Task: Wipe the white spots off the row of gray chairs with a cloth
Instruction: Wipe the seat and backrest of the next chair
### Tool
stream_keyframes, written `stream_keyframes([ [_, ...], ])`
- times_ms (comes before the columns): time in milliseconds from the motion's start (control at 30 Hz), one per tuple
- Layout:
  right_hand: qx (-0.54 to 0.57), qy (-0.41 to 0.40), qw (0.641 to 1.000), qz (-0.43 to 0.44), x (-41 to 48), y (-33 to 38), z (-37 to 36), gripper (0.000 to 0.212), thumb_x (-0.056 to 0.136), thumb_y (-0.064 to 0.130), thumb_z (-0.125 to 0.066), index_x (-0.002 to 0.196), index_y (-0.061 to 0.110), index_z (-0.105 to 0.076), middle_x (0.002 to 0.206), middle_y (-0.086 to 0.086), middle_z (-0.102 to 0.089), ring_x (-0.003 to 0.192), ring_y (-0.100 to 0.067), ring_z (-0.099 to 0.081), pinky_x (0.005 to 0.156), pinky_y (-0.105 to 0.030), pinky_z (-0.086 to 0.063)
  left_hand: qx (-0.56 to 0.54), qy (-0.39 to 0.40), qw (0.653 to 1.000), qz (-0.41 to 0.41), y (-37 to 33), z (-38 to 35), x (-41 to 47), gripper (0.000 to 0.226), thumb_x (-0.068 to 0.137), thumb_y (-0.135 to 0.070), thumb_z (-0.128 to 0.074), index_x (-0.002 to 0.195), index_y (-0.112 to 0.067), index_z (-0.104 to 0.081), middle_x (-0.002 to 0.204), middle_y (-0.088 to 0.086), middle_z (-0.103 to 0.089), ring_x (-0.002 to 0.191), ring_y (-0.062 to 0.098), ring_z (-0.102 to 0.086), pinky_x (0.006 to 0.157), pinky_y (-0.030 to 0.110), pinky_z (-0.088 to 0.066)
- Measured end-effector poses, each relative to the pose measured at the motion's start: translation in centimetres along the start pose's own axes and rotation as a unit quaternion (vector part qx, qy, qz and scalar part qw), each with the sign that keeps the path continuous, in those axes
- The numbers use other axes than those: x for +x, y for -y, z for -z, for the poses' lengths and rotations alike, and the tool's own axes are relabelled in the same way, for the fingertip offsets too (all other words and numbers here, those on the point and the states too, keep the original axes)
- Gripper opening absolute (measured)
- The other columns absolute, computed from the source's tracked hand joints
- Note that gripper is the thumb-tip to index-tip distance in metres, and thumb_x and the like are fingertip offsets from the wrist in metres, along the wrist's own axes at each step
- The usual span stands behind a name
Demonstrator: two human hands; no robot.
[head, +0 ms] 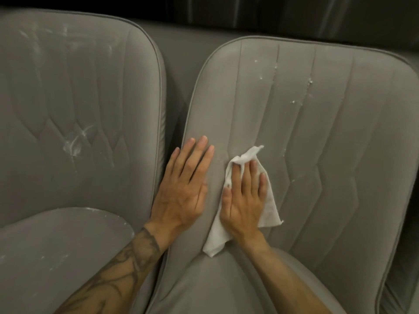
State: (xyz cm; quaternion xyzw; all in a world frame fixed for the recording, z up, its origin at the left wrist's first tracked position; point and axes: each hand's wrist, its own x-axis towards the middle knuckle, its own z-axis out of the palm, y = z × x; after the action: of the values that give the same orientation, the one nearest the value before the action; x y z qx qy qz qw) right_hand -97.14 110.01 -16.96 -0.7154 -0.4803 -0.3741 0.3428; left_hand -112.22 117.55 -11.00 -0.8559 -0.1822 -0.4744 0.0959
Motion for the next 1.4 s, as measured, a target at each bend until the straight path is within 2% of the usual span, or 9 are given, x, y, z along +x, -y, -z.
stream_keyframes([
  [267, -0.007, -0.121, 0.992, 0.025, 17.7, 2.9, 3.0, 0.059, 0.112, 0.038, -0.016, 0.165, 0.013, -0.02, 0.173, -0.01, -0.018, 0.162, -0.022, -0.014, 0.131, -0.043, -0.004, 0.021, -0.02, 0.999, 0.021, 0.0, -0.6, -0.2, 0.063, 0.107, -0.026, -0.037, 0.165, -0.007, -0.021, 0.173, 0.008, -0.019, 0.162, 0.022, -0.015, 0.131, 0.046, -0.012],
  [500, 0.005, 0.031, 0.996, 0.083, 8.9, 3.0, 4.0, 0.059, 0.111, 0.037, -0.015, 0.165, 0.013, -0.012, 0.173, -0.012, -0.015, 0.162, -0.024, -0.008, 0.132, -0.047, -0.006, 0.036, -0.036, 0.998, 0.033, -0.5, -0.5, 0.6, 0.055, 0.109, -0.026, -0.038, 0.161, -0.008, -0.032, 0.167, 0.009, -0.031, 0.157, 0.025, -0.028, 0.128, 0.044, -0.023],
  [633, -0.028, -0.038, 0.994, 0.1, 19.2, 3.5, 5.2, 0.061, 0.111, 0.041, -0.011, 0.166, 0.015, -0.019, 0.173, -0.008, -0.018, 0.162, -0.022, -0.014, 0.131, -0.045, -0.012, 0.049, -0.102, 0.991, 0.073, -1.3, -0.2, 4.4, 0.046, 0.106, -0.023, -0.051, 0.149, -0.007, -0.046, 0.144, 0.011, -0.042, 0.126, 0.032, -0.046, 0.11, 0.051, -0.042],
  [700, -0.03, -0.066, 0.995, 0.065, 22.7, 4.1, 5.8, 0.062, 0.111, 0.042, -0.01, 0.165, 0.015, -0.023, 0.173, -0.006, -0.021, 0.161, -0.021, -0.016, 0.131, -0.045, -0.012, 0.076, -0.105, 0.988, 0.086, -1.5, -0.2, 5.9, 0.061, 0.097, -0.029, -0.068, 0.148, -0.006, -0.044, 0.148, 0.011, -0.04, 0.121, 0.033, -0.047, 0.109, 0.053, -0.041],
  [800, -0.022, -0.037, 0.998, 0.044, 19.0, 4.2, 5.6, 0.06, 0.112, 0.038, -0.014, 0.166, 0.014, -0.018, 0.174, -0.005, -0.015, 0.162, -0.019, -0.009, 0.132, -0.045, -0.011, 0.1, -0.093, 0.987, 0.079, -1.1, -0.2, 6.2, 0.08, 0.088, -0.033, -0.08, 0.152, -0.01, -0.039, 0.157, 0.008, -0.034, 0.123, 0.032, -0.047, 0.117, 0.051, -0.034],
  [933, -0.027, 0.0, 0.997, 0.071, 15.2, 2.0, 6.5, 0.058, 0.112, 0.036, -0.019, 0.166, 0.014, -0.02, 0.174, -0.007, -0.015, 0.162, -0.019, -0.01, 0.132, -0.043, -0.012, 0.092, -0.103, 0.988, 0.073, -1.2, -0.4, 5.9, 0.064, 0.095, -0.026, -0.068, 0.154, -0.019, -0.045, 0.16, 0.007, -0.033, 0.122, 0.032, -0.045, 0.119, 0.054, -0.029],
  [1100, -0.064, -0.09, 0.994, 0.002, 24.1, -0.1, 7.6, 0.057, 0.112, 0.039, -0.019, 0.165, 0.018, -0.025, 0.173, -0.003, -0.022, 0.16, -0.016, -0.018, 0.131, -0.04, -0.014, 0.088, -0.104, 0.985, 0.108, -1.0, -0.3, 6.1, 0.061, 0.094, -0.026, -0.053, 0.154, -0.03, -0.047, 0.163, 0.007, -0.032, 0.122, 0.034, -0.042, 0.12, 0.056, -0.022],
  [1267, -0.07, -0.053, 0.996, 0.033, 16.3, 0.6, 6.0, 0.058, 0.113, 0.039, -0.019, 0.165, 0.014, -0.021, 0.174, -0.009, -0.016, 0.162, -0.023, -0.013, 0.132, -0.046, -0.012, 0.119, -0.127, 0.979, 0.103, -0.9, -0.5, 6.5, 0.05, 0.105, -0.033, -0.049, 0.155, -0.032, -0.05, 0.164, 0.009, -0.037, 0.118, 0.032, -0.044, 0.115, 0.06, -0.03],
  [1400, -0.11, -0.045, 0.991, 0.068, 16.7, -1.6, 7.1, 0.058, 0.112, 0.039, -0.022, 0.165, 0.017, -0.022, 0.173, -0.007, -0.02, 0.161, -0.02, -0.015, 0.131, -0.044, -0.015, 0.087, -0.103, 0.984, 0.117, -0.8, -0.2, 6.2, 0.063, 0.097, -0.031, -0.061, 0.157, -0.035, -0.045, 0.167, 0.008, -0.033, 0.141, 0.037, -0.039, 0.118, 0.06, -0.026],
])
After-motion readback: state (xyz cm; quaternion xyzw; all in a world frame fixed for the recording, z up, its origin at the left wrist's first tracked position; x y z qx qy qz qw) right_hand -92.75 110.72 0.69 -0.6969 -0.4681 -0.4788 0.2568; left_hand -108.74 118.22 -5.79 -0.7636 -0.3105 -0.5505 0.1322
